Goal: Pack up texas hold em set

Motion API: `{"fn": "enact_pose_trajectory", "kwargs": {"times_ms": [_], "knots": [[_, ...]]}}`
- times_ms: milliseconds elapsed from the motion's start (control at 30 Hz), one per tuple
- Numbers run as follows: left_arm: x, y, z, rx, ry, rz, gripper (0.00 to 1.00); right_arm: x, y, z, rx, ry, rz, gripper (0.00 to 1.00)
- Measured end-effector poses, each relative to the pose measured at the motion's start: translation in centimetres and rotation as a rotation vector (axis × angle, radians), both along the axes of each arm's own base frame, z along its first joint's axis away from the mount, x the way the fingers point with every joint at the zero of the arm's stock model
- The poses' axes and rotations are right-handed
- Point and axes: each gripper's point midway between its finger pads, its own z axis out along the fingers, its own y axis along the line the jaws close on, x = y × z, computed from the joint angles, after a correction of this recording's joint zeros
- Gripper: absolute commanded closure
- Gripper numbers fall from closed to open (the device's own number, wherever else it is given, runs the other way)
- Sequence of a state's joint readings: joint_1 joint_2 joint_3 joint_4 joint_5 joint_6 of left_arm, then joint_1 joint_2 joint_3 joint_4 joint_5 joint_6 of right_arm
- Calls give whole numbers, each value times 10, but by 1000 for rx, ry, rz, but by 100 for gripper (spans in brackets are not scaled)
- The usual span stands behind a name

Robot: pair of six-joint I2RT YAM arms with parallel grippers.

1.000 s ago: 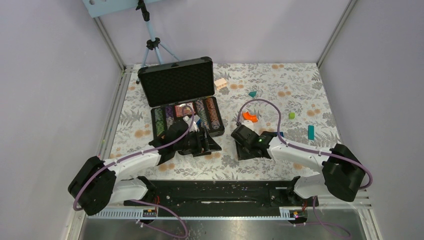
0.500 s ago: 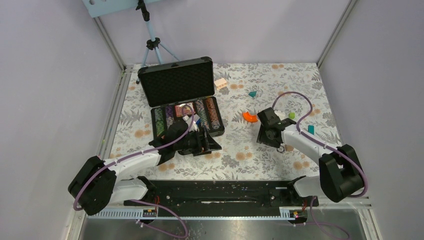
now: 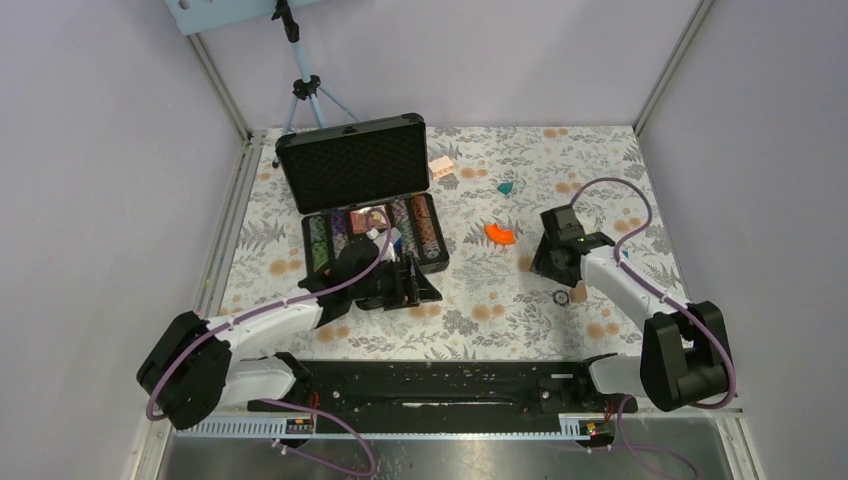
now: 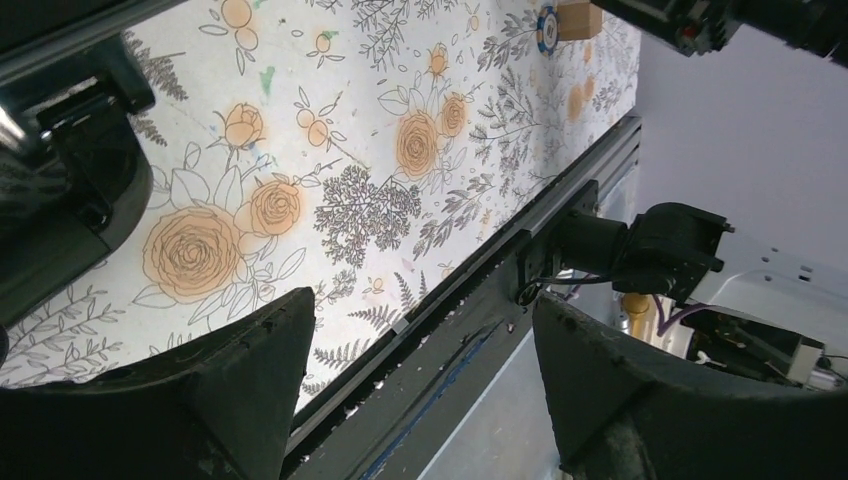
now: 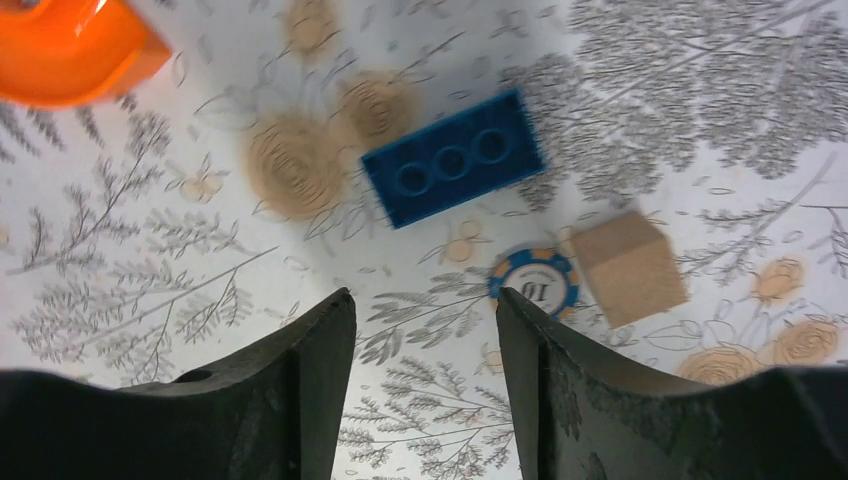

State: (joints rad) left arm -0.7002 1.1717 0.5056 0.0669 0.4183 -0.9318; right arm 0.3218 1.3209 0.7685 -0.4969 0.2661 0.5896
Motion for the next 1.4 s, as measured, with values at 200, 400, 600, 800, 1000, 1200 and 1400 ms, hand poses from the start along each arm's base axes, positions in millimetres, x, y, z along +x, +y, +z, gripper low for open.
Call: {"fn": "enact_pose_trajectory", "kwargs": {"times_ms": [200,400,600,800,1000,1200,1400], "knots": [[9,-27,1,69,-54,-62,21,0,-35,22,70,-47,-162,39],[25,-116,7,143,-216,-218,22,3,-45,104,157,-228,-208,36],[30,-196,11,158,-427,-318,31,-4,-48,199,202,-439,-189,37],[37,-236,5,178,-599,-373,50,-29,-48,230,209,-482,-166,38],[41,-266,-21,225,-740,-480,45,-40,-44,224,221,-436,-141,39],[37,-268,-32,222,-880,-589,44,-40,-41,220,230,-408,-123,40],[39,-278,-40,209,-979,-655,42,-40,-38,215,239,-390,-113,40]]}}
